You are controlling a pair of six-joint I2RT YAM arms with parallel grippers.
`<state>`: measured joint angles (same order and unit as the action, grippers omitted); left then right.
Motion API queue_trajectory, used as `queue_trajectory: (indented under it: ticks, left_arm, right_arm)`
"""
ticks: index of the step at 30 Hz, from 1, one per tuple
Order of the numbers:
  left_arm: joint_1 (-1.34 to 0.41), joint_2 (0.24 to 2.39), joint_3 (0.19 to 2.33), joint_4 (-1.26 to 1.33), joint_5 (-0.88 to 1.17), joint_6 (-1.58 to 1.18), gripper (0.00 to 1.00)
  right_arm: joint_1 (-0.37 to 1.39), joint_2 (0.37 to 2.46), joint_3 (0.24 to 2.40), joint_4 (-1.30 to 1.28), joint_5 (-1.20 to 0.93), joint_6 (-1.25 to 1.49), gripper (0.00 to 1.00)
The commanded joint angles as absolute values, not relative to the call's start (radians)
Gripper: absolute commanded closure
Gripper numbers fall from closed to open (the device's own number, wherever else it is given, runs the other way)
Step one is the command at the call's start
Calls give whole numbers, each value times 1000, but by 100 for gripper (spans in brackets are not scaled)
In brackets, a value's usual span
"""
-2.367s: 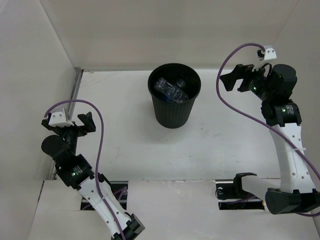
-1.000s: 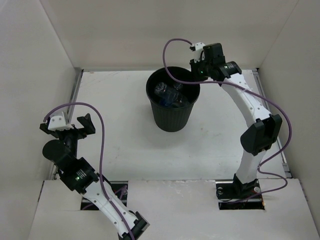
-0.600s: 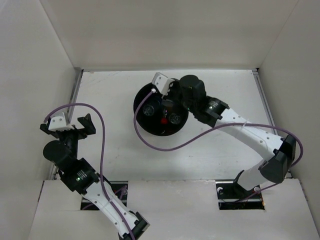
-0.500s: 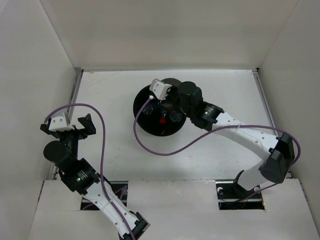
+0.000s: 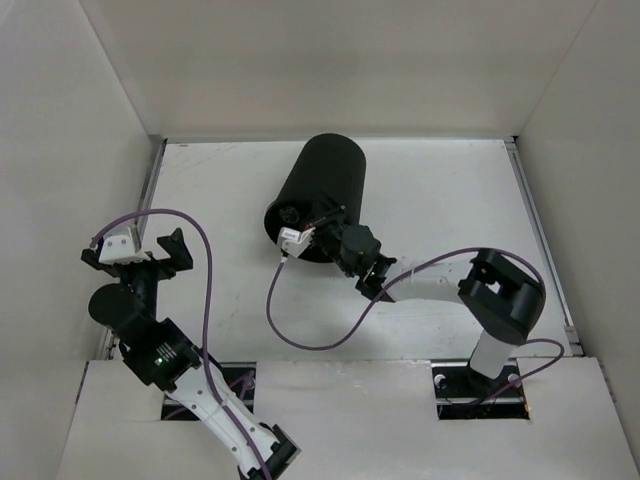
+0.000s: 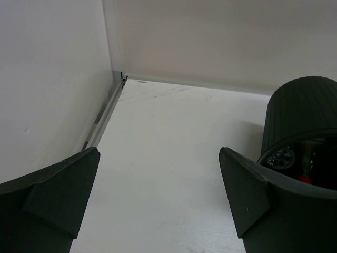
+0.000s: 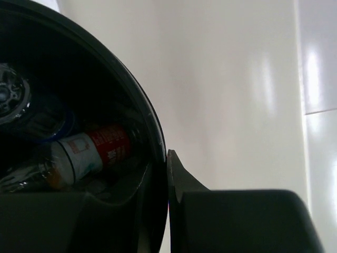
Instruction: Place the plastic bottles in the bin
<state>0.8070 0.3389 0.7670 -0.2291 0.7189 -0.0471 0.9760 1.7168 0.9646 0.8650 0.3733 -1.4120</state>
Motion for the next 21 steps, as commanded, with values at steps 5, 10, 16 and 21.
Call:
queue_trajectory:
  ticks: [5,10,16,21]
  left_arm:
    - [815,322,758,-184,738,-69,0]
    - [815,325,758,-179,738,-77,0]
    - [815,322,755,-178,738,-78,0]
    - [815,322,749,-175,738,-81,0]
  right_arm:
    - [996,1801,950,1595,281,-1775,100]
    - [996,1795,982,1597,258,-1787,100]
    - [989,1802,1055,1597,230,-1821,100]
    - [992,1790,1109,1594,193,-1858,100]
